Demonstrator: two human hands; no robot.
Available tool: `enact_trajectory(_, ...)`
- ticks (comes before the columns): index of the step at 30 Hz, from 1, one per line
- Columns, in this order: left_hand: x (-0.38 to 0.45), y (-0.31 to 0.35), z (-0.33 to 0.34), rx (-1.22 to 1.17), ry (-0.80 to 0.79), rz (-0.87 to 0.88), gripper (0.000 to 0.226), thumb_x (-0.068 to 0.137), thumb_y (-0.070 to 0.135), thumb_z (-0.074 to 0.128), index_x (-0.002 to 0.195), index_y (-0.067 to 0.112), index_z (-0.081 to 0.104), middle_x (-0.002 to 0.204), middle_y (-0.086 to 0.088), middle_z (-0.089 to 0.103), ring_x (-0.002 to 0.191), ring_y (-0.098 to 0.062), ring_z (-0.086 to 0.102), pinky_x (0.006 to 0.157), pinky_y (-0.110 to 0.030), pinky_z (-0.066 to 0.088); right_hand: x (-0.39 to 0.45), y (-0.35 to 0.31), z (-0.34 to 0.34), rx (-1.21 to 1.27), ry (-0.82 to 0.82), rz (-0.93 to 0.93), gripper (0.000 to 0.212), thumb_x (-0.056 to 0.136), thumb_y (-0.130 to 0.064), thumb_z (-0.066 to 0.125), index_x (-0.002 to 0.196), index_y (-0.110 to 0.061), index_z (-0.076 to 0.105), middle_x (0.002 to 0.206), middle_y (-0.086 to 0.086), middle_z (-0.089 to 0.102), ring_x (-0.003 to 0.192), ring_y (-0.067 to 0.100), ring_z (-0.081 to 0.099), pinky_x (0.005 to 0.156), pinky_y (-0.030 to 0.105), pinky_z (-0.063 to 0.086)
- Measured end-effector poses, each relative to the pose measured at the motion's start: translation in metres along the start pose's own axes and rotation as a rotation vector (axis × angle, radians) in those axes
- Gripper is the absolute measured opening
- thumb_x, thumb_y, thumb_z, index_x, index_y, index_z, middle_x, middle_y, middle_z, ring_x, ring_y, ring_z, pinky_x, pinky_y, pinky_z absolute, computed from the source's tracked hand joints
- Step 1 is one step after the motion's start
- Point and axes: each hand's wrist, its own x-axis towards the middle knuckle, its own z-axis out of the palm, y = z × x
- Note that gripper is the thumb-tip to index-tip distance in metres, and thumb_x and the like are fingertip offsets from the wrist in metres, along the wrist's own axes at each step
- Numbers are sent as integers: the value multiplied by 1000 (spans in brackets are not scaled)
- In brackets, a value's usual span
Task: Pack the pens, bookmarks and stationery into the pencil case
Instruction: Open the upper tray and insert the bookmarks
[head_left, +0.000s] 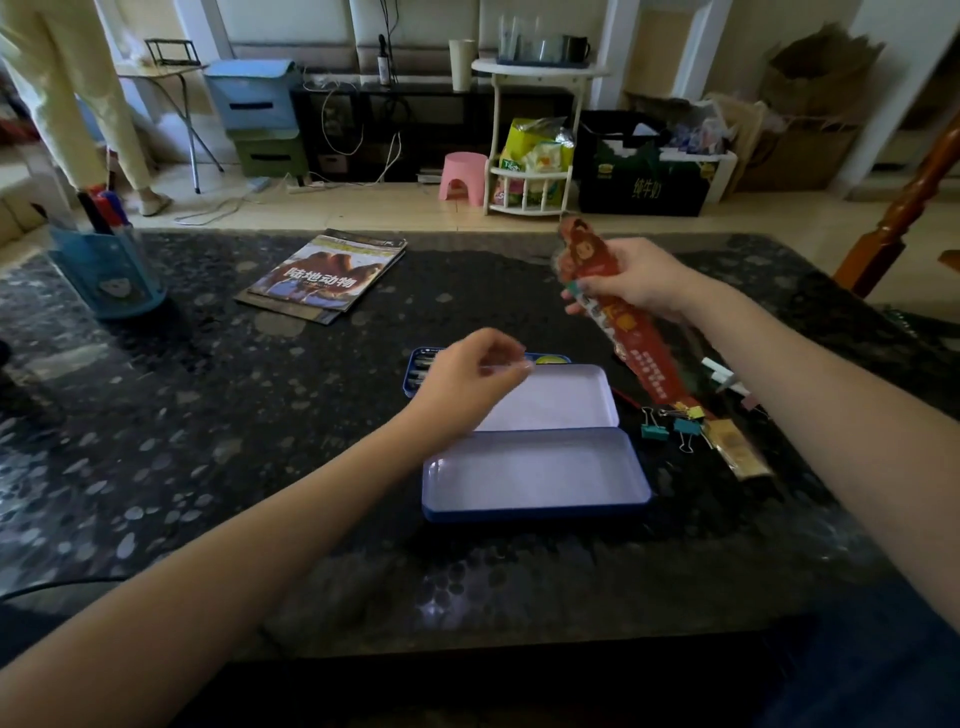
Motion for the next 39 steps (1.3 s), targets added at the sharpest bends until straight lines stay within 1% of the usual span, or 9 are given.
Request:
enact_trajectory(3,32,20,25,-255,-64,-274,59,78,41,71,125,10,50,118,-2,59,108,-15,58,96,-33,47,5,-18,18,358,-101,-23,20,90,-5,59,108,-13,56,100,10,71,90,20,72,68,24,58)
enact_trajectory(7,49,31,47,-745,-131,-432,15,92,21,57,101,9,58,90,-8,66,82,-17,65,75,-31,55,12,-15,47,626,-97,9,21,92,-1,55,111,-8,55,105,13,68,97,23,69,77,30,57)
enact_trajectory(11,44,24,43,-983,-20,-504,9,93,5,52,94,-2,57,68,-11,70,65,-21,69,61,-32,59,12,7,33,474,138,100,36,85,-12,68,117,-10,52,107,8,63,92,16,61,78,28,51)
enact_trajectory(13,36,12,30,-996,7,-541,9,90,4,55,95,-4,57,67,-13,70,64,-22,70,59,-31,59,5,34,13,57,276,216,38,83,-19,72,116,-11,54,110,9,61,90,15,57,75,28,49)
enact_trajectory(15,25,-5,14,-986,25,-569,18,88,8,60,101,-3,58,75,-13,72,72,-23,71,61,-31,58,-5,66,0,-417,231,381,42,80,-27,75,114,-11,55,114,11,60,97,21,56,81,34,48)
enact_trajectory(17,16,-19,3,-1004,68,-556,20,87,11,61,102,-2,58,78,-12,73,74,-23,72,58,-29,56,-15,92,0,-608,169,487,54,78,-41,75,117,-11,52,122,14,57,111,30,53,92,41,45)
enact_trajectory(26,-2,-25,8,-902,52,-580,30,86,17,65,112,3,58,91,-11,74,84,-23,72,59,-30,57,-11,115,25,-442,284,492,56,80,-24,75,126,-16,45,124,13,58,119,33,49,98,42,41)
enact_trajectory(31,-9,-15,12,-820,18,-547,27,83,16,68,107,5,59,82,-7,75,77,-21,72,54,-26,55,-11,90,25,-396,355,174,24,85,-6,67,108,-12,67,106,6,67,94,16,57,79,26,38)
enact_trajectory(39,-15,-6,-5,-828,81,-475,26,88,27,62,102,5,65,88,-9,74,79,-20,72,57,-27,56,-15,-8,44,-159,460,-319,18,89,-14,65,106,-12,69,92,-9,65,79,-6,56,70,0,39)
